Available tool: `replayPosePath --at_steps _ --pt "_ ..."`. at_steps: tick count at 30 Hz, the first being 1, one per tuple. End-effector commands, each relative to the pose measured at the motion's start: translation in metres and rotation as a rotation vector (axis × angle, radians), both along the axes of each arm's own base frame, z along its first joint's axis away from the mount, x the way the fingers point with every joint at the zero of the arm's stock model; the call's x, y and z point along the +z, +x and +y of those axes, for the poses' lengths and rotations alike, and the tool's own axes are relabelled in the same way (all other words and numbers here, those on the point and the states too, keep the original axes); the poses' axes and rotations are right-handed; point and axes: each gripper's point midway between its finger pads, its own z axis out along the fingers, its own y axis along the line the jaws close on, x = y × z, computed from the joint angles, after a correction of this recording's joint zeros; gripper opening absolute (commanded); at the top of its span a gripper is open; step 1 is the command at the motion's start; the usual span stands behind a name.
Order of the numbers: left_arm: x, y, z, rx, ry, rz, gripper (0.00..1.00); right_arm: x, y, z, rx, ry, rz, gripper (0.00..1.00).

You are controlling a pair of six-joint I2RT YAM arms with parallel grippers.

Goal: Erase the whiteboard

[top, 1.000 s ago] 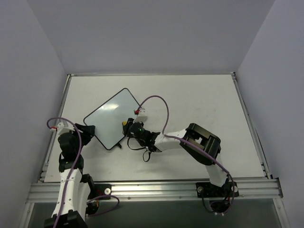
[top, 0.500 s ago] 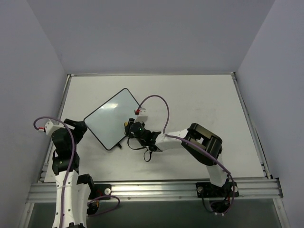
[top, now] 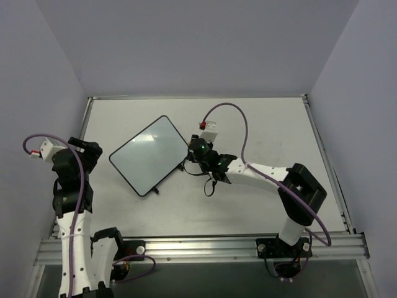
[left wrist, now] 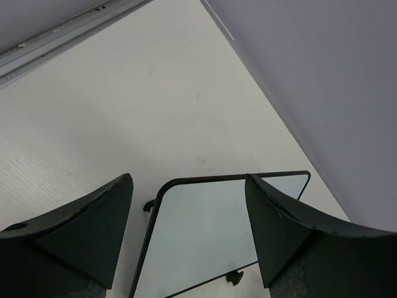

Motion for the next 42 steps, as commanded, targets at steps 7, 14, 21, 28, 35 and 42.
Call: replayPosePath --at_steps 7,14,21,28,35,42 --pt "0.048 0.023 -0.013 -0.119 0.014 0.0 0.82 -0.011 -0.007 -0.154 -0.355 -0.203 0.115 0.05" --pt "0.053 0.037 -0.018 -0.181 0.025 0.007 0.82 -0.054 -0.006 -0.212 -0.444 -0.187 0.217 0.06" --pt "0.046 0.04 -0.016 -0.187 0.041 0.028 0.83 -0.082 -0.009 -0.216 -0.451 -0.22 0.273 0.24" --pt "0.048 0.043 -0.021 -0.216 0.034 0.019 0.84 -0.089 -0.014 -0.22 -0.45 -0.225 0.287 0.81" --pt "0.054 0.041 -0.025 -0.241 0.041 0.007 0.84 -0.052 -0.01 -0.218 -0.436 -0.194 0.229 1.0" --pt "0.054 0.048 -0.04 -0.35 0.033 0.025 0.84 0.068 0.015 -0.206 -0.365 -0.128 0.027 1.0"
